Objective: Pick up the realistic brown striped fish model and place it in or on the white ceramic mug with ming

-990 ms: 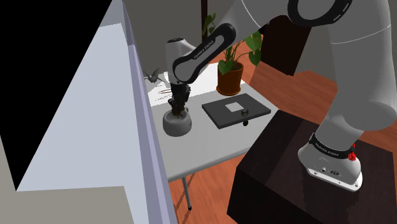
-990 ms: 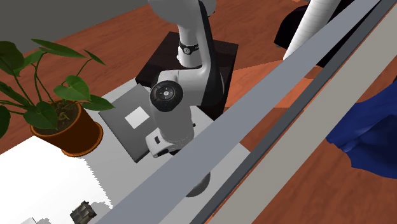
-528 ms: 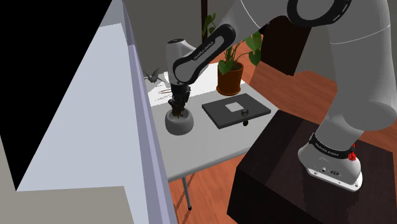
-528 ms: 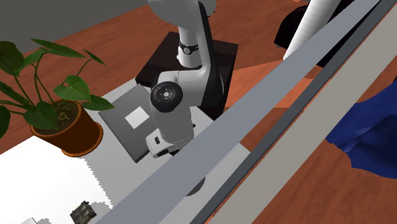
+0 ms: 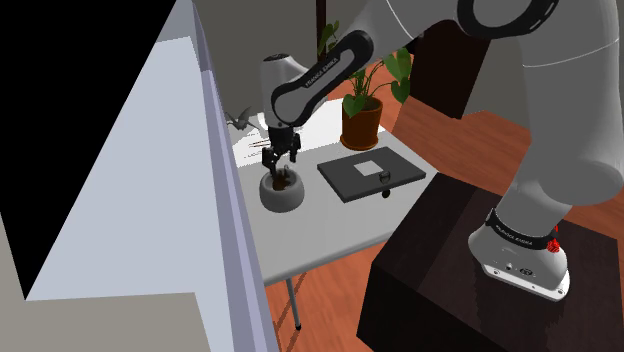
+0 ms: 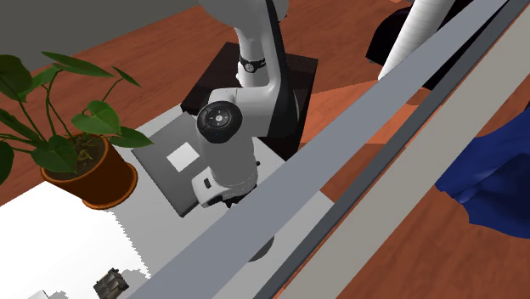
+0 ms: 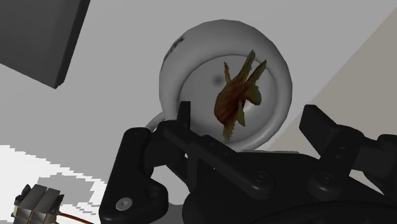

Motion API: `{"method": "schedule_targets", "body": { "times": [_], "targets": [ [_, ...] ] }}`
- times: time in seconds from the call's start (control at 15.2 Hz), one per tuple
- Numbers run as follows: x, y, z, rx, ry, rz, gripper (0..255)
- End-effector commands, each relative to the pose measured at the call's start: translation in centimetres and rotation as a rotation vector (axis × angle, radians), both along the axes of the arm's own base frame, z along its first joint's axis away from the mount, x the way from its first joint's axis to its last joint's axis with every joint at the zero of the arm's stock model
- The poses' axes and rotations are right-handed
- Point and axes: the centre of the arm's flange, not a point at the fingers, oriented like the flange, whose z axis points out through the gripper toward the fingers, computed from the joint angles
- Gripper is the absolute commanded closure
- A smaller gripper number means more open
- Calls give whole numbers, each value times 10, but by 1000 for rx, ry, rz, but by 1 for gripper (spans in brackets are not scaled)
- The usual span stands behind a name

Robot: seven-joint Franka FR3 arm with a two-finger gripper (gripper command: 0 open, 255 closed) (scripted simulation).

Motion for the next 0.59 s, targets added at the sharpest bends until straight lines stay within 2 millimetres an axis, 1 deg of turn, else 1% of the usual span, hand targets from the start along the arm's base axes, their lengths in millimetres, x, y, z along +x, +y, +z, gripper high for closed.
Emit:
{"method": "schedule_targets", "body": {
  "times": [0.0,0.07,0.53],
  "targets": [
    [0,0,23,0,0,0,0],
    [0,-1,34,0,0,0,0],
    [0,-1,34,0,0,0,0]
  ]
}}
